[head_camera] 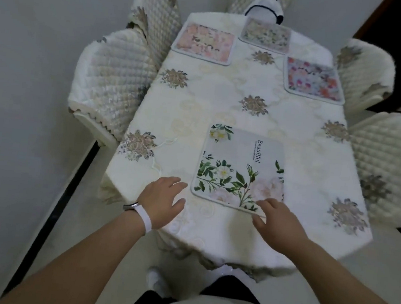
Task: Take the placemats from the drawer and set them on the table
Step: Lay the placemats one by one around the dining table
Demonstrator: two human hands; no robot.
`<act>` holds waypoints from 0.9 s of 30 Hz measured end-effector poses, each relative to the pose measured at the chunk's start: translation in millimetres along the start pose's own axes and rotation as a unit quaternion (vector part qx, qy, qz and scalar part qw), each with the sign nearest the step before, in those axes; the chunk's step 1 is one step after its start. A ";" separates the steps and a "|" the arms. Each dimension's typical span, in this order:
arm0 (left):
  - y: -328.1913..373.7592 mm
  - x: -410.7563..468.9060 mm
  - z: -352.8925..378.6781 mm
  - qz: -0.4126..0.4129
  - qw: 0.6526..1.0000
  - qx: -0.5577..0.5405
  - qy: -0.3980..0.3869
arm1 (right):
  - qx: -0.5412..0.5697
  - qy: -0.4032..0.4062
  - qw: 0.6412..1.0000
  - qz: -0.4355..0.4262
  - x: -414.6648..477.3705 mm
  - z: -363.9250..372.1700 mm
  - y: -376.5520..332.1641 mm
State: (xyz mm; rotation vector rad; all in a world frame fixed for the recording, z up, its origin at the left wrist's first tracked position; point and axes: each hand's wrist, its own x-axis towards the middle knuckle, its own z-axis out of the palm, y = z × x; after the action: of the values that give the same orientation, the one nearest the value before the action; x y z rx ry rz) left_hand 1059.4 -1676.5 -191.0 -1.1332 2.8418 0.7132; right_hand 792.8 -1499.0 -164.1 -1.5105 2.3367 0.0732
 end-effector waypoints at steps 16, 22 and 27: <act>25.9 88.8 0.6 0.058 0.992 0.040 -0.103 | 0.164 -0.016 0.966 0.201 22.5 25.4 43.0; 37.5 130.5 6.1 -0.110 0.983 -0.083 -0.121 | 0.236 -0.013 0.935 0.263 72.5 15.0 66.7; 45.5 162.0 14.3 -0.311 0.904 -0.287 -0.058 | 0.272 -0.019 0.922 0.275 104.4 7.8 86.7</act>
State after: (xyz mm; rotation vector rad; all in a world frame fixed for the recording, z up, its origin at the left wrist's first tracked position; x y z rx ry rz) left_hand 907.5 -1747.4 -211.7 -1.8445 1.9878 1.5079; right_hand 679.4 -1551.2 -217.8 -0.5678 2.4002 -0.3740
